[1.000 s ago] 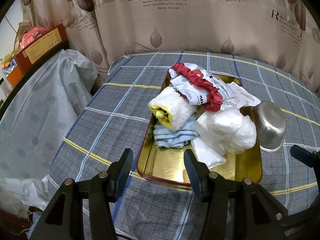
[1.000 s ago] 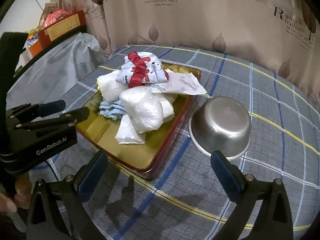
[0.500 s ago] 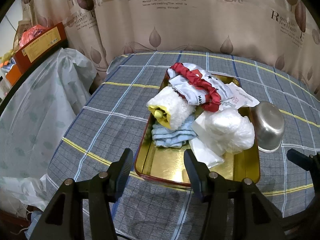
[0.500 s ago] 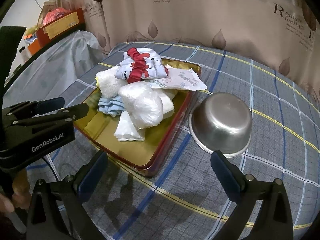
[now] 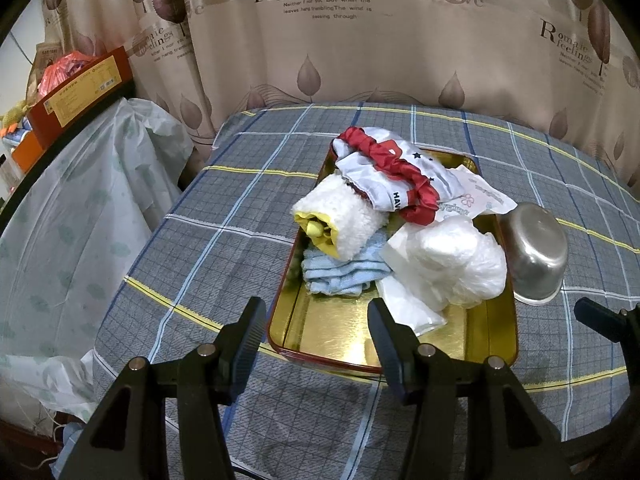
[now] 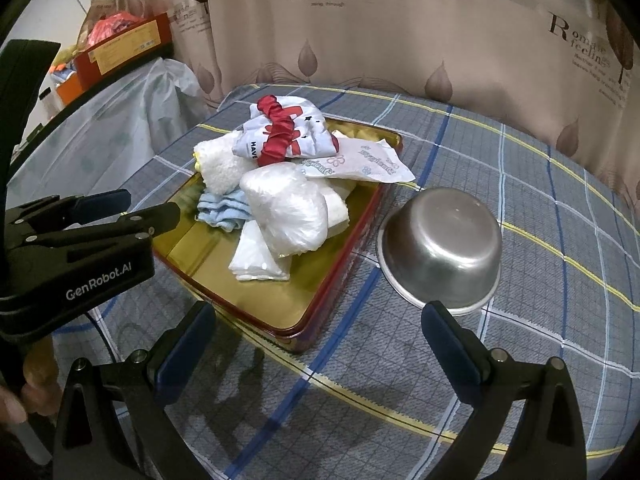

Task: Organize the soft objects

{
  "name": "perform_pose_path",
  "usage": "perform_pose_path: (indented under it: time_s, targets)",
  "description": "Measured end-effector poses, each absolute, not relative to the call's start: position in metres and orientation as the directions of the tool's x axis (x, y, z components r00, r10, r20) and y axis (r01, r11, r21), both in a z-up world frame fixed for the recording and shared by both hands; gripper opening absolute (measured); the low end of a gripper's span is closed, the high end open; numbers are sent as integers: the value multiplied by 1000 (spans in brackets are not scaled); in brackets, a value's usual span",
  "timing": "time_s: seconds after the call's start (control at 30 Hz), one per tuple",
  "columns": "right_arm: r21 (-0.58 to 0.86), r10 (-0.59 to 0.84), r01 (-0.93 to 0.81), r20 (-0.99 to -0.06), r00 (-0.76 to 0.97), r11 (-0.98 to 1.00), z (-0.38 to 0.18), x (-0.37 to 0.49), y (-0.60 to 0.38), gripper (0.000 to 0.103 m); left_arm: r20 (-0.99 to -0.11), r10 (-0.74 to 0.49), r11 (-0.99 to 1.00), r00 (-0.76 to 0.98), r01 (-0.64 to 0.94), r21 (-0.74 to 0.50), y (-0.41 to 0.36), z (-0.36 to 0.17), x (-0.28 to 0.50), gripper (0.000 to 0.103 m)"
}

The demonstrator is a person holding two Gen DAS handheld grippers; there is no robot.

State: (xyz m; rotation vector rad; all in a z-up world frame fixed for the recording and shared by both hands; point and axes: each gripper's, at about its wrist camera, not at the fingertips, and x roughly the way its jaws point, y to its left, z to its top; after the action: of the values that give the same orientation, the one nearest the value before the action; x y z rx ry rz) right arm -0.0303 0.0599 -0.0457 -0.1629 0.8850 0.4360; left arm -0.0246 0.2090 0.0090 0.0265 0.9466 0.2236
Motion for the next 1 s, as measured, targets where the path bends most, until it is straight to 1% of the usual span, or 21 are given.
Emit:
perform_pose_path:
  time_s: [1.0]
  targets:
    - [41, 299, -435, -783, 546, 900, -48, -31, 59, 102, -804, 205, 976, 558, -179, 125, 211, 9, -25, 54]
